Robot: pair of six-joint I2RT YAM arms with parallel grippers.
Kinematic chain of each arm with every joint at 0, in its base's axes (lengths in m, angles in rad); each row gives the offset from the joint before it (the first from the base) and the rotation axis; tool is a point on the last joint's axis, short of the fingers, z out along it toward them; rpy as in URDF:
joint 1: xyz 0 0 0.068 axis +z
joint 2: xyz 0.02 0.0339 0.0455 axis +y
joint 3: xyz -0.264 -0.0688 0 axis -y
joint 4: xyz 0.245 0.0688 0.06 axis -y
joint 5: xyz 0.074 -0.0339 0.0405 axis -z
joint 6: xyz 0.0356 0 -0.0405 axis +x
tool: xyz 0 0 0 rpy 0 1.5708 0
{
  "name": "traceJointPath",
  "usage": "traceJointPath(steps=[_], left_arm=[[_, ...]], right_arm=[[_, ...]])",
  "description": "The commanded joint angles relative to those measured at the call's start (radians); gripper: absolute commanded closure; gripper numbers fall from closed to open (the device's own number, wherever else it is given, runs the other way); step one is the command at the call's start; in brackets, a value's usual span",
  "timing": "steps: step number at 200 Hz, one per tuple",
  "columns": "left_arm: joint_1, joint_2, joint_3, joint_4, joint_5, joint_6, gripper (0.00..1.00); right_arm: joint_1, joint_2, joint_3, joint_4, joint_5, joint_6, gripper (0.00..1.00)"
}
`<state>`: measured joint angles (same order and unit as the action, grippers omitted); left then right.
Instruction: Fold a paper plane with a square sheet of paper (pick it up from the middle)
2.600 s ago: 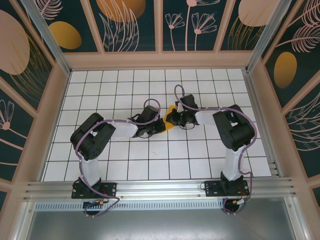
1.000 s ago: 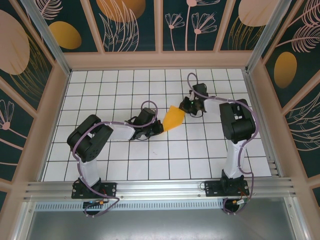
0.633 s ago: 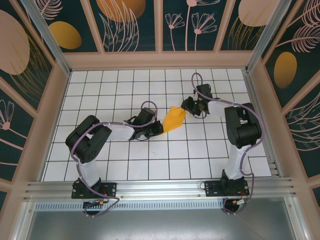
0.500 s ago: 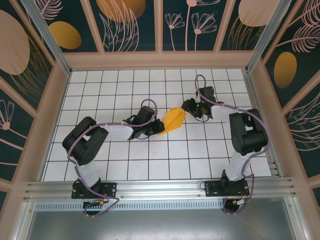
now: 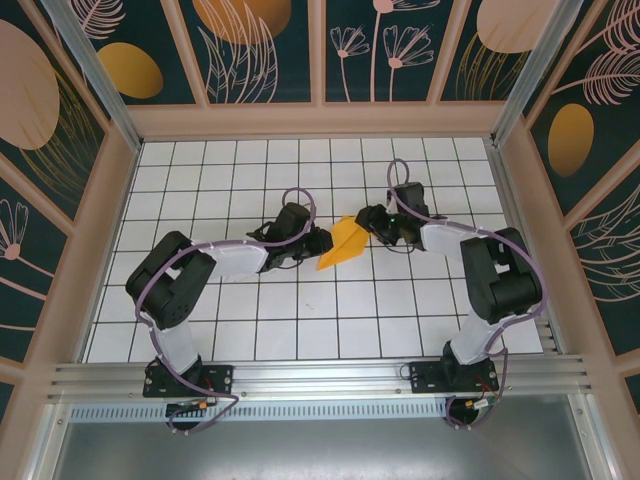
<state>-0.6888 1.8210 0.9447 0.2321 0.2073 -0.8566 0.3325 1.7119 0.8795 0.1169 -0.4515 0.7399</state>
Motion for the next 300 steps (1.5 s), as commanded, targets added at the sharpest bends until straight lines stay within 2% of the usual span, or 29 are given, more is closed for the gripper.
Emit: traceJointPath(steps=[1,76,106,141,155,180,201,225,247,300], left_arm=[[0.012,0.020,0.022,-0.021,-0.039,0.022,0.75],[0.027,0.025,0.016,-0.021,-0.035,0.016,0.70],[0.044,0.006,-0.005,-0.007,-0.012,0.002,0.64],[0.087,-0.041,-0.070,0.050,0.069,-0.031,0.56],[0.107,-0.064,-0.102,0.083,0.110,-0.042,0.52],[0.143,-0.101,-0.161,0.144,0.155,-0.056,0.42],[0.169,-0.167,-0.209,0.199,0.196,-0.046,0.31],[0.183,-0.246,-0.248,0.217,0.212,-0.004,0.13],[0.183,-0.319,-0.251,0.199,0.220,0.033,0.02],[0.183,-0.383,-0.247,0.271,0.293,-0.005,0.02]], right_arm=[[0.021,0.043,0.014,0.041,-0.022,0.026,0.53],[0.050,0.127,0.065,0.036,-0.027,0.036,0.54],[0.054,0.154,0.074,0.079,-0.065,0.033,0.59],[0.056,0.180,0.069,0.150,-0.110,0.037,0.67],[0.057,0.175,0.059,0.187,-0.122,0.033,0.73],[0.056,0.160,0.039,0.258,-0.153,0.036,0.91],[0.056,0.125,0.027,0.313,-0.187,0.037,0.98],[0.052,0.065,0.037,0.336,-0.250,0.026,0.99],[0.047,0.028,0.071,0.338,-0.337,0.015,0.99],[0.043,-0.001,0.146,0.331,-0.475,0.028,0.99]])
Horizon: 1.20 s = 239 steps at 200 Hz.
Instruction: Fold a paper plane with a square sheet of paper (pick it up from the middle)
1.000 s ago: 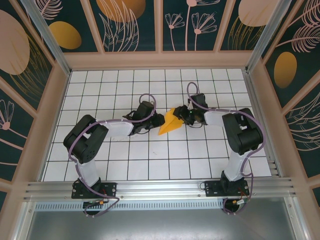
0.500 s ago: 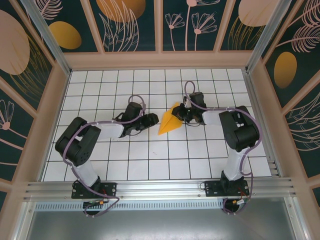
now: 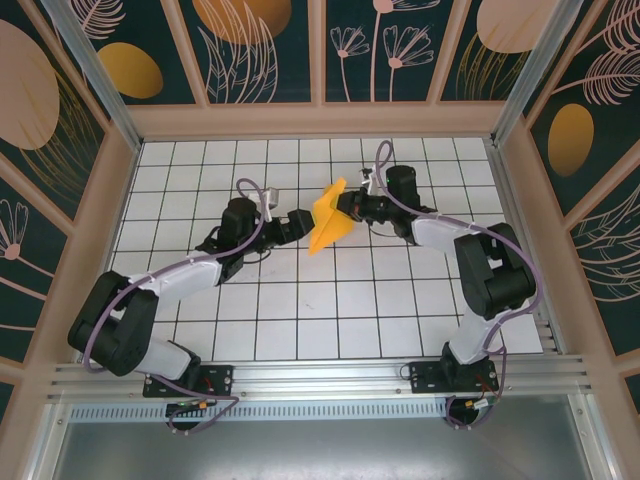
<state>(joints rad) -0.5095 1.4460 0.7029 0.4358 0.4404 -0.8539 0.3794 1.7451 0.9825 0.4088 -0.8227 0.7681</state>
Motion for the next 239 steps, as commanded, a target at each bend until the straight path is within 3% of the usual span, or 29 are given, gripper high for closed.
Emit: traceJointPath(steps=[1,47,101,165,193,218,239], left_arm=[[0.004,-0.007,-0.005,0.069,0.060,-0.010,0.02],[0.005,0.036,-0.014,0.218,0.152,-0.108,0.06],[0.004,0.097,0.013,0.303,0.183,-0.157,0.38],[0.005,0.093,0.011,0.328,0.166,-0.174,0.77],[0.006,0.081,0.014,0.280,0.136,-0.146,0.90],[0.006,0.057,0.030,0.155,0.077,-0.079,0.91],[0.007,0.037,0.089,-0.079,-0.051,0.049,0.91]], right_arm=[[-0.004,-0.034,0.043,0.040,-0.106,0.001,0.99],[-0.003,-0.018,0.063,0.133,-0.195,0.083,0.98],[-0.001,-0.005,0.071,0.145,-0.242,0.107,0.97],[-0.014,-0.013,0.064,0.085,-0.213,0.071,0.92],[-0.035,-0.046,0.059,-0.001,-0.148,0.024,0.72],[-0.058,-0.121,0.047,-0.137,-0.026,-0.047,0.53],[-0.066,-0.202,0.021,-0.267,0.142,-0.122,0.43]])
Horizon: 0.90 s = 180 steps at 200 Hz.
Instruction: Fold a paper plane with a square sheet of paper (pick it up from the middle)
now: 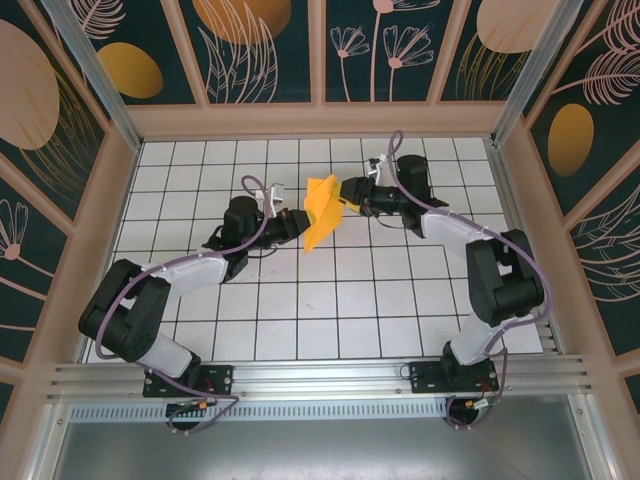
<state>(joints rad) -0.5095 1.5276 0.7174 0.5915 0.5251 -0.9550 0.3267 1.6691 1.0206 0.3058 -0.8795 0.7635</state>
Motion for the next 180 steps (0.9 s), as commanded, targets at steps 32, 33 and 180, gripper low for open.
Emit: traceJointPath(steps=[32,33,180], left_arm=[[0.001,-0.052,0.187,-0.605,-0.479,0.344,0.91],[0.001,-0.052,0.191,-0.614,-0.494,0.350,0.91],[-0.138,0.544,0.728,-1.159,-1.212,0.467,0.77]], right_arm=[[-0.011,-0.243,-0.107,-0.229,0.412,-0.165,0.32],[-0.011,-0.247,-0.110,-0.230,0.419,-0.165,0.32],[-0.051,-0.325,-0.228,-0.254,0.621,-0.189,0.30]])
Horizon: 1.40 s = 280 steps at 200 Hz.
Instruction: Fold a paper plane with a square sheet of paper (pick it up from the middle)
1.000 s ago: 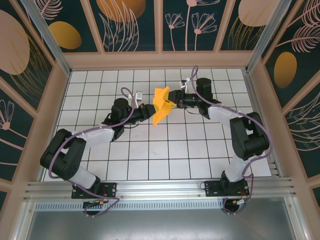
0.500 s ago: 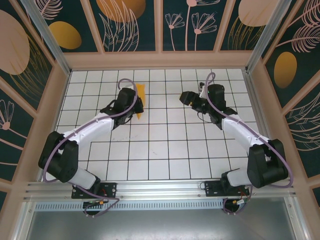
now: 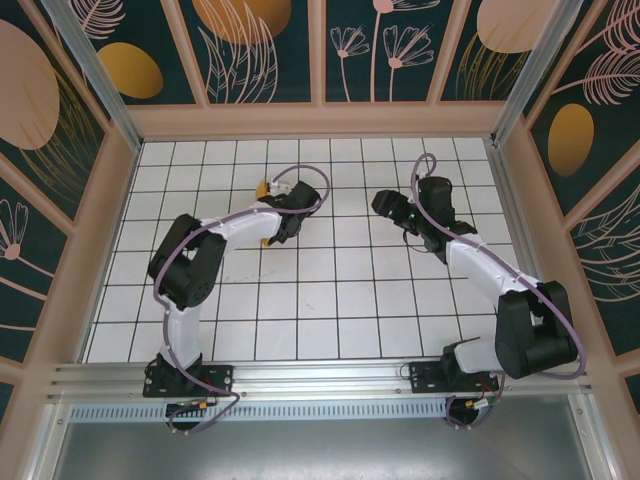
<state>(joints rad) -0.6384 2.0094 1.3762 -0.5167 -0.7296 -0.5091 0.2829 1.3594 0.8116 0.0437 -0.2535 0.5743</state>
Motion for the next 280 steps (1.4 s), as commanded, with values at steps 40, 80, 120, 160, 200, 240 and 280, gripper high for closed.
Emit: traceJointPath(steps=[40,80,120,160,200,240,280], left_arm=[[-0.009,0.078,0.140,-0.028,0.192,0.005,0.53],[-0.004,-0.066,0.125,0.095,0.417,0.014,0.36],[0.096,-0.214,0.012,0.230,0.539,-0.005,0.23],[0.267,-0.351,-0.196,0.332,0.579,-0.046,0.12],[0.447,-0.433,-0.374,0.393,0.633,-0.101,0.06],[0.561,-0.492,-0.512,0.443,0.657,-0.133,0.02],[0.595,-0.508,-0.546,0.457,0.667,-0.137,0.01]], right_arm=[[-0.005,0.022,-0.019,0.030,-0.010,0.020,0.30],[0.012,0.058,0.001,0.031,0.001,0.022,0.30],[0.161,0.144,0.101,-0.006,0.109,0.021,0.31],[0.389,0.387,0.340,-0.024,0.174,0.045,0.43],[0.522,0.688,0.669,-0.081,0.132,0.066,0.62],[0.568,0.924,0.961,-0.154,0.059,0.099,0.72],[0.560,1.046,1.079,-0.221,0.061,0.110,0.74]])
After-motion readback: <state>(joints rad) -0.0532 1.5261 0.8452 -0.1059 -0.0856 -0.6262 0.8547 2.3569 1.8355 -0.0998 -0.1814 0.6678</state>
